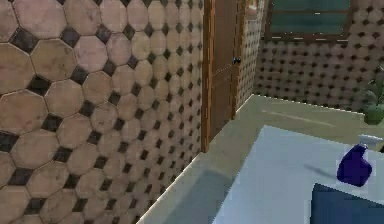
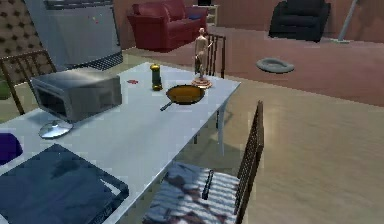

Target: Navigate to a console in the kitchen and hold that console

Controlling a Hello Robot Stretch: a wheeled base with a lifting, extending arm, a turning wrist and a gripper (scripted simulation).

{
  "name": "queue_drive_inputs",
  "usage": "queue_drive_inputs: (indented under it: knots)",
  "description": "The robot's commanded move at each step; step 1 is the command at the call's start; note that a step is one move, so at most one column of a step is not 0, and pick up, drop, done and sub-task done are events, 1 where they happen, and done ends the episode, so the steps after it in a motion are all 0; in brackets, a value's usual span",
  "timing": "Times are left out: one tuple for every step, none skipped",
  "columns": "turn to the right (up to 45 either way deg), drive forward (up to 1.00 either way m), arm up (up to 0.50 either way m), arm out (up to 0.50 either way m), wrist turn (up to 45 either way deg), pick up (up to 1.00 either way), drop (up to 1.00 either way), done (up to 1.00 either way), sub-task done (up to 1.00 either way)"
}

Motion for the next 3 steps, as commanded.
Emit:
queue_drive_inputs:
  knots:
    - [-33.0, 0.00, 0.00, 0.00, 0.0, 0.00, 0.00, 0.00, 0.00]
    - [0.0, 0.00, 0.50, 0.00, 0.0, 0.00, 0.00, 0.00, 0.00]
    - [0.0, 0.00, 0.36, 0.00, 0.0, 0.00, 0.00, 0.00, 0.00]
